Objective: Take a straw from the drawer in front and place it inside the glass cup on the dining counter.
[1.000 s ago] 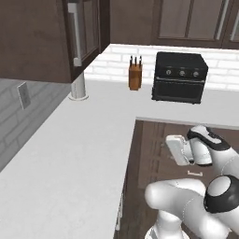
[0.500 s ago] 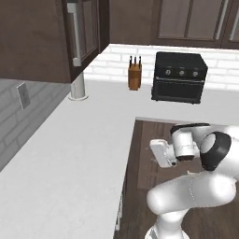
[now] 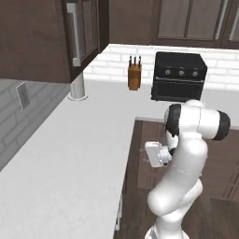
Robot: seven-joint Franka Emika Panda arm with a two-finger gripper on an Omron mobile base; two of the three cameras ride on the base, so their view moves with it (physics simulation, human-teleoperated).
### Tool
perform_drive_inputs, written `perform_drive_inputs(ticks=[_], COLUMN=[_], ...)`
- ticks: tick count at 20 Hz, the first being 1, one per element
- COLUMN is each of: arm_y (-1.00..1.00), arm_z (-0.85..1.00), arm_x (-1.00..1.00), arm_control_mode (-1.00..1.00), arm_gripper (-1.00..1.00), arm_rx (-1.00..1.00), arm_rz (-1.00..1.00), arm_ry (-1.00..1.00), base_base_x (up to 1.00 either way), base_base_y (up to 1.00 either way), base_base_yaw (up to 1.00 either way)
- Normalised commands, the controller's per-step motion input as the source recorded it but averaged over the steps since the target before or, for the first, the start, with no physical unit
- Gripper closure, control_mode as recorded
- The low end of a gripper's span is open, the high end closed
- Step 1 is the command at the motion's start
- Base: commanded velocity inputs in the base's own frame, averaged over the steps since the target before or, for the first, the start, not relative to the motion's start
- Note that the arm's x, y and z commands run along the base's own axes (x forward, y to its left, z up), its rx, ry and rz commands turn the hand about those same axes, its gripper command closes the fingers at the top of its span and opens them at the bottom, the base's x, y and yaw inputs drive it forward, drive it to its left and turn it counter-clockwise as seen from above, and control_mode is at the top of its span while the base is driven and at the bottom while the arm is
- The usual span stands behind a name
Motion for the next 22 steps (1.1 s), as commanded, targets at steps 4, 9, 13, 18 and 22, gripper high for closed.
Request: perform_drive_inputs(ticks=[4, 9, 13, 18, 22], arm_y=[0.09, 0.21, 0.34, 0.28, 0.29], arm_z=[-0.19, -0.18, -0.16, -0.14, -0.22], arm_x=[0.34, 0.26, 0.33, 0.53, 0.48], arm_control_mode=[-1.00, -1.00, -1.00, -1.00, -1.00], arm_gripper=[-1.00, -1.00, -1.00, -1.00, -1.00], arm_rx=[0.14, 0.07, 0.01, 0.00, 0.00], arm_rz=[0.08, 0.05, 0.00, 0.00, 0.00], arm_ry=[-0.06, -0.05, -0.01, 0.00, 0.01], base_base_x=[0.00, 0.00, 0.00, 0.00, 0.00], base_base_y=[0.00, 0.00, 0.00, 0.00, 0.00], base_base_yaw=[0.00, 0.00, 0.00, 0.00, 0.00])
